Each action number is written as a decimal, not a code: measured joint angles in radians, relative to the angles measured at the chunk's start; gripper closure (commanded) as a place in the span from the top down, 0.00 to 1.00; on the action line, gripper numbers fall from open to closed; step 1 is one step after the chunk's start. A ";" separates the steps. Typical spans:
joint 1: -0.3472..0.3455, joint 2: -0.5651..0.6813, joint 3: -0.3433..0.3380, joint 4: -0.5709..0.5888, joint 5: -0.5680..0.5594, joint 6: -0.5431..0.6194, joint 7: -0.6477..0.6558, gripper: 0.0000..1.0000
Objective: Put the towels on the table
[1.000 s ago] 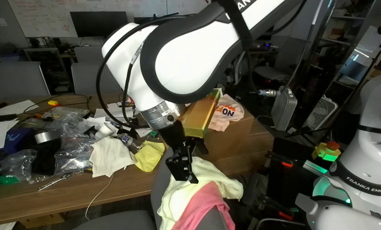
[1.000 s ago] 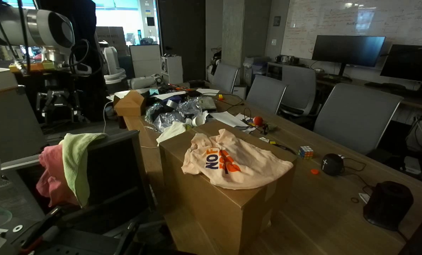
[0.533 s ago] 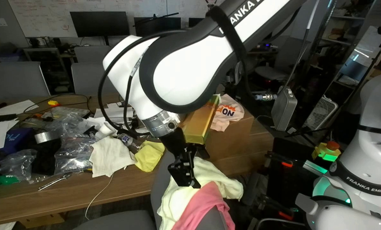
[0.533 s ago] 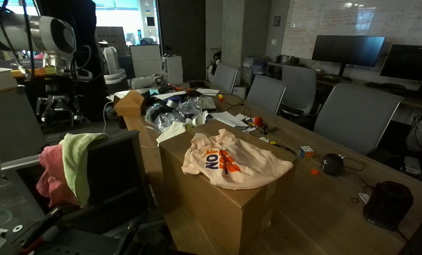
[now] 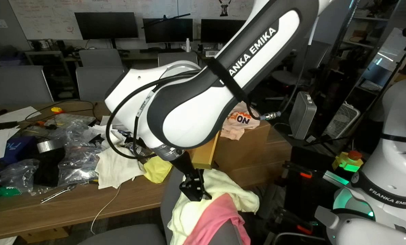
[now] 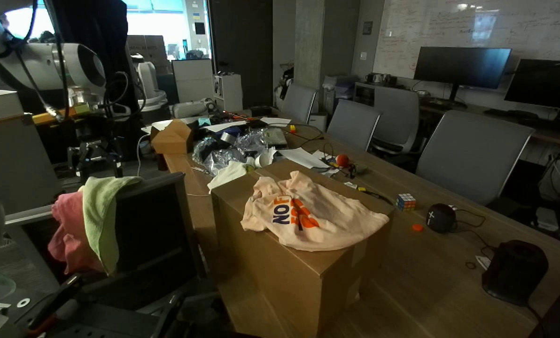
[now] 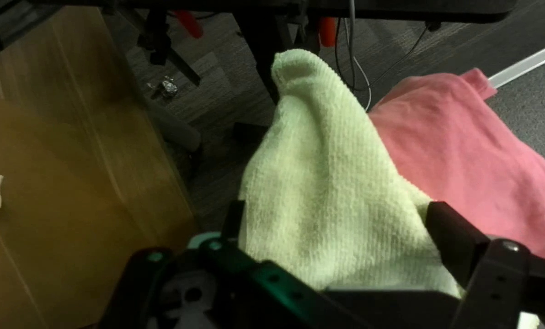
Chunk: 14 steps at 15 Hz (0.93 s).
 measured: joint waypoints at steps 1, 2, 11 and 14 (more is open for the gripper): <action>0.006 0.016 -0.002 0.012 -0.004 0.000 0.006 1.00; 0.013 0.031 -0.002 0.024 -0.010 0.000 0.013 1.00; 0.046 0.092 -0.020 0.078 -0.021 -0.032 0.018 0.58; 0.046 0.094 -0.028 0.097 -0.021 -0.065 0.017 0.35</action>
